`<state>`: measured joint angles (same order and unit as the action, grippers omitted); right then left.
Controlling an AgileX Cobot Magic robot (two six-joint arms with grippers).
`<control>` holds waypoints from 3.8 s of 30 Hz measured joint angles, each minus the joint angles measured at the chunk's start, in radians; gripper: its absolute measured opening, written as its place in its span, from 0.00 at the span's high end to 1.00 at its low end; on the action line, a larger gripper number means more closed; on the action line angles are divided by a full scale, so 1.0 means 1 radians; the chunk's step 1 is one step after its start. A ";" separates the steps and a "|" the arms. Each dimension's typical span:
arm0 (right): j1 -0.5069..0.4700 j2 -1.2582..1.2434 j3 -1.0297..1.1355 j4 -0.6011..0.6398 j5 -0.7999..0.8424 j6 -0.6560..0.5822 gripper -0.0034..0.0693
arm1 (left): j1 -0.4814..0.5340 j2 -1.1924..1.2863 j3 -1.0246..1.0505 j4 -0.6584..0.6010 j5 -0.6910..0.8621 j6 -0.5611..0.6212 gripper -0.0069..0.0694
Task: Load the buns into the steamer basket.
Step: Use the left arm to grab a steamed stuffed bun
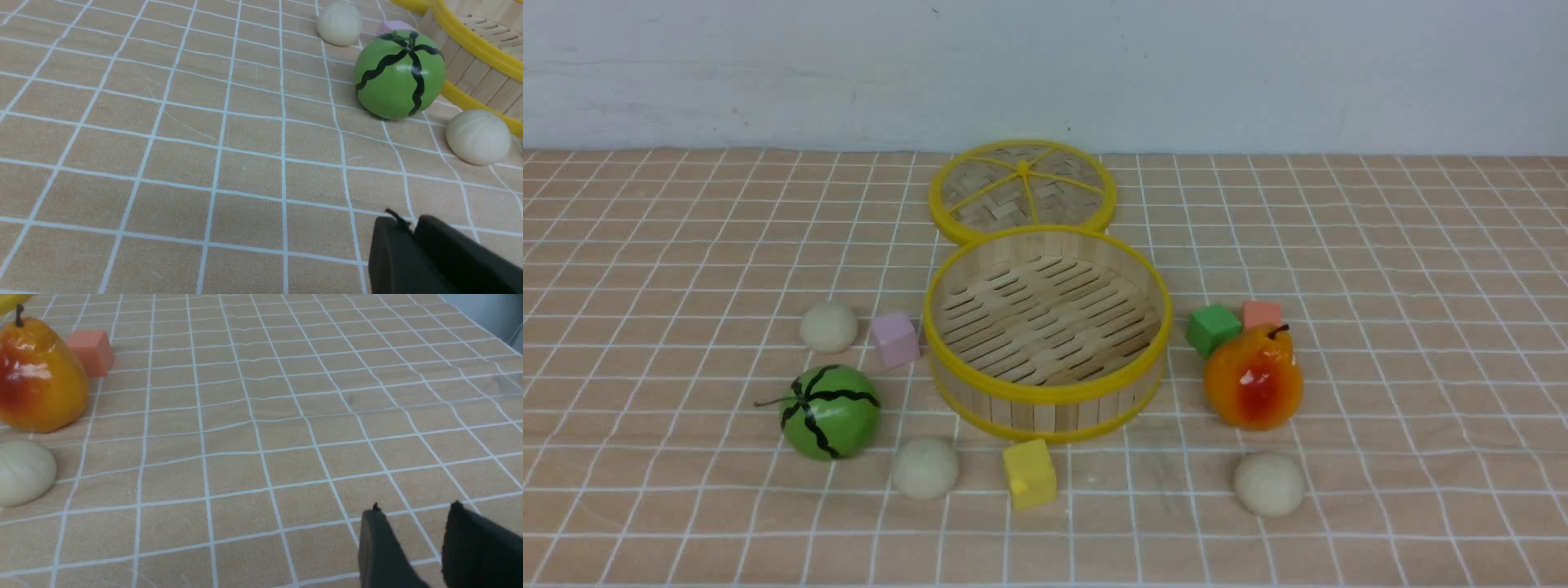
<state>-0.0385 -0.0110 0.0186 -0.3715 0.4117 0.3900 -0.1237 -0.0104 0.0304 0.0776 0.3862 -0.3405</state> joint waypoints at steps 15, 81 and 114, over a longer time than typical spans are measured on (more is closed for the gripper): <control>0.000 0.000 0.000 0.000 0.000 0.000 0.62 | 0.000 0.000 0.000 0.000 0.000 0.000 0.82; 0.000 0.000 0.000 -0.002 0.000 0.000 0.62 | 0.000 1.440 -1.170 -0.150 0.261 0.127 0.73; 0.000 0.000 0.000 -0.002 0.000 0.000 0.62 | 0.000 2.068 -1.538 -0.088 0.100 0.261 0.62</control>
<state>-0.0385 -0.0110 0.0186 -0.3733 0.4117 0.3900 -0.1237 2.0578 -1.5080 -0.0102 0.4859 -0.0796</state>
